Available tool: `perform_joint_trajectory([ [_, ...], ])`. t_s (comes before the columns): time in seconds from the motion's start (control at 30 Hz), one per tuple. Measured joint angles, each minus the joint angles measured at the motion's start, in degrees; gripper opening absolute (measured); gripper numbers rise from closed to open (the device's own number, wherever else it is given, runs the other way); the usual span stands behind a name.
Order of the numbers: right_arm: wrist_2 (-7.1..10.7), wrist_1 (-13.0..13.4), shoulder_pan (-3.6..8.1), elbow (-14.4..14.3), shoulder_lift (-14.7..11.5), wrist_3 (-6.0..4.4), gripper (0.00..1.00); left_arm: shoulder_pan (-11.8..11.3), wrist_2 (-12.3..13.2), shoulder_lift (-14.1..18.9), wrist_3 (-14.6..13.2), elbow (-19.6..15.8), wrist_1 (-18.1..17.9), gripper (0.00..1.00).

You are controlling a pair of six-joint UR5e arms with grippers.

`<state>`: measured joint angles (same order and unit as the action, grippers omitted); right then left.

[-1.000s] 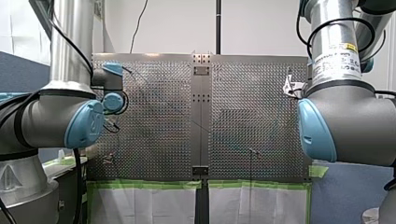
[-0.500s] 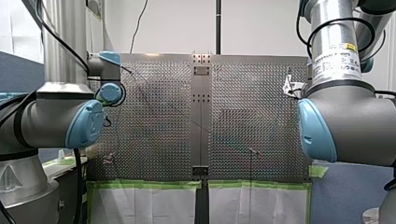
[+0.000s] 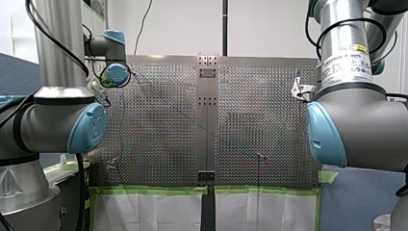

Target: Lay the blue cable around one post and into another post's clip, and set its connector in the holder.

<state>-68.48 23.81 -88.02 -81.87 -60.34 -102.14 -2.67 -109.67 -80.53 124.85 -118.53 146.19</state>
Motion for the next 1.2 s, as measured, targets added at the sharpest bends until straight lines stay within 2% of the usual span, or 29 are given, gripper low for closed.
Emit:
perform_joint_trajectory([
  [0.4,-0.01,-0.06,-0.05,0.01,0.0,0.0,1.0,0.22,-0.72,0.71,-7.32,7.25,7.32,1.0],
  [0.5,-0.03,-0.07,-0.11,0.02,-0.01,0.0,1.0,0.18,-0.73,0.73,-9.17,8.14,9.16,1.0],
  [1.2,0.0,-0.08,-0.3,0.01,-0.01,0.0,1.0,0.31,-0.21,0.74,-21.62,8.51,21.62,1.0],
])
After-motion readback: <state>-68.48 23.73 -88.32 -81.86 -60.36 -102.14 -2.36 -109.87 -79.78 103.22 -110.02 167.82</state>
